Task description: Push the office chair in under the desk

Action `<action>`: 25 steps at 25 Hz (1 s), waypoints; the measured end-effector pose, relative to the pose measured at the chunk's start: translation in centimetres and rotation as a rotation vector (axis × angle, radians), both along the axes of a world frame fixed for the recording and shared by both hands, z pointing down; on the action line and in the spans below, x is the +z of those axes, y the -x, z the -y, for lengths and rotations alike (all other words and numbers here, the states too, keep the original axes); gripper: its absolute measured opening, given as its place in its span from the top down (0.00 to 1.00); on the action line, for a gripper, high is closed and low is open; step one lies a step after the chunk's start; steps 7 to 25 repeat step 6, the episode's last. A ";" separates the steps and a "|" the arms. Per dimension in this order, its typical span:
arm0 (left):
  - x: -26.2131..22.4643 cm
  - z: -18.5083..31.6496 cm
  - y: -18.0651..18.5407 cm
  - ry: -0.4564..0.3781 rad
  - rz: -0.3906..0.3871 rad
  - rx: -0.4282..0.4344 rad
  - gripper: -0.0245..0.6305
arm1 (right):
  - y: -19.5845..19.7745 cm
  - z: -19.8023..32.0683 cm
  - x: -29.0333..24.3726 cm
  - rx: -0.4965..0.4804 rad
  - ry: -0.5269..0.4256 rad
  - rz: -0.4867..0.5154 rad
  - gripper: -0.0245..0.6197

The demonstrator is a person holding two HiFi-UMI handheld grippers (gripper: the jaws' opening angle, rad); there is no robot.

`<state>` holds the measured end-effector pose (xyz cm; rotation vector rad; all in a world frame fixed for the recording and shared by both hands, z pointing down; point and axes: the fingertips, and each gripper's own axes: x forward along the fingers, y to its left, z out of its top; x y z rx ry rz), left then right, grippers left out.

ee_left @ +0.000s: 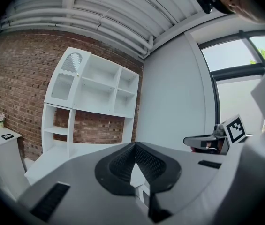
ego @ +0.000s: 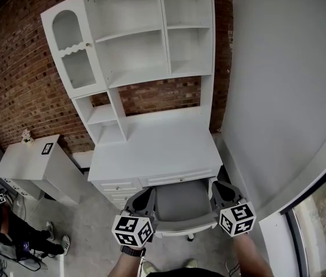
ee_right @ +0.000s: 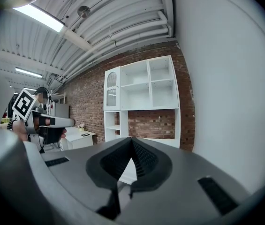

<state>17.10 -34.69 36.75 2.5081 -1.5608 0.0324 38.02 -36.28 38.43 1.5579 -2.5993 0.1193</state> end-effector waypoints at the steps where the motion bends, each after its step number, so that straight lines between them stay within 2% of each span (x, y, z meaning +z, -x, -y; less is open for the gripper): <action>1: 0.0 -0.1 0.0 0.001 0.001 0.000 0.95 | 0.1 -0.1 0.0 -0.002 0.001 -0.001 0.95; 25: 0.3 -0.3 0.2 0.004 0.004 0.002 0.95 | 0.5 -0.4 0.4 -0.012 0.008 0.001 0.95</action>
